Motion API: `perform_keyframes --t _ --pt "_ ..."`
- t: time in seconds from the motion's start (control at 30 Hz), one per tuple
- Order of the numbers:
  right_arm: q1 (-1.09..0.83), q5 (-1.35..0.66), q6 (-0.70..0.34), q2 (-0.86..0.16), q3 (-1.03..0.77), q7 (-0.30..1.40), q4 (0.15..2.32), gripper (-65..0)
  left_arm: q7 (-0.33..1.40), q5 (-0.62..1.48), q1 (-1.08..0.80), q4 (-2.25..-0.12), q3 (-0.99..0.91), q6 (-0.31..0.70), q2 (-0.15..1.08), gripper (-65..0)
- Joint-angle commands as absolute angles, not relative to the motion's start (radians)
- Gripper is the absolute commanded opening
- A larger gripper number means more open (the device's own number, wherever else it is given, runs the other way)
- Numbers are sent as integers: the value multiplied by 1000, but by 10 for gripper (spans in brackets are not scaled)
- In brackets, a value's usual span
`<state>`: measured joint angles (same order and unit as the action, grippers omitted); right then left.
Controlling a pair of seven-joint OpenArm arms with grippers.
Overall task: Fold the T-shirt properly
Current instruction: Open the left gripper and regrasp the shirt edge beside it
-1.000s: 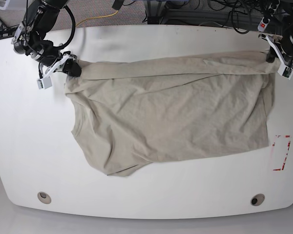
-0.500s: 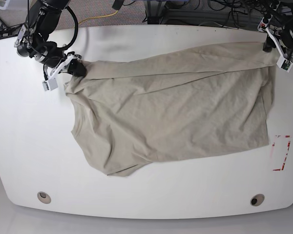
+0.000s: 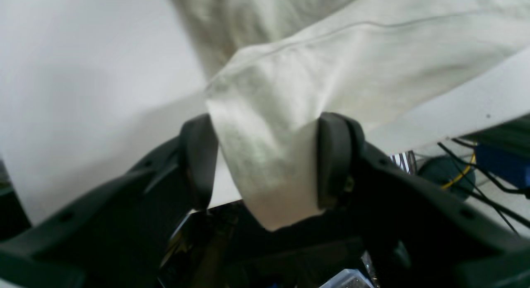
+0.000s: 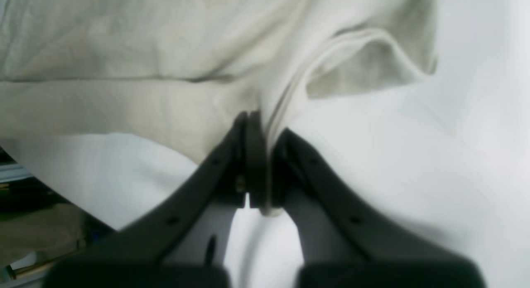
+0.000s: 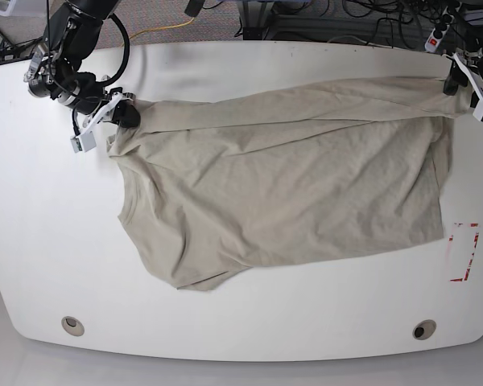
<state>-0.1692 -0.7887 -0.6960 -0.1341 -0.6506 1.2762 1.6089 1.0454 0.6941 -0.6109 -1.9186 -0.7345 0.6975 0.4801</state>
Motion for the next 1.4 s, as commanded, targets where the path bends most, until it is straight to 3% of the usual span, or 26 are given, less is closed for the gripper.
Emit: perform_keyframes --t 0.0,0.2,0.47,0.77,0.97,1.1,1.37 --pt "-157 -812 -698 -148 -654 1257 1626 -650 1032 771 -611 -1934 -753 698 541 -319" --pt "-157 -812 -698 -148 -654 1257 1626 -650 1106 937 -611 -1934 -751 698 604 -319" --pt "-157 -812 -698 -148 -653 1257 1626 -650 1171 958 -509 -1896 -756 698 605 -322" --pt "-143 -811 -698 -148 -653 1257 1626 -650 1173 955 -315 -1541 -736 698 616 -321" --pt "-140 -811 -698 -148 -653 1257 1626 -650 1170 797 -243 -1488 -648 698 634 -321" --pt "-140 -811 -698 -151 -653 1257 1626 -650 1170 673 -239 -1484 -645 698 565 -319" --pt "-140 -811 -698 -148 -653 1257 1626 -650 1133 621 -239 -1455 -602 698 515 -319"
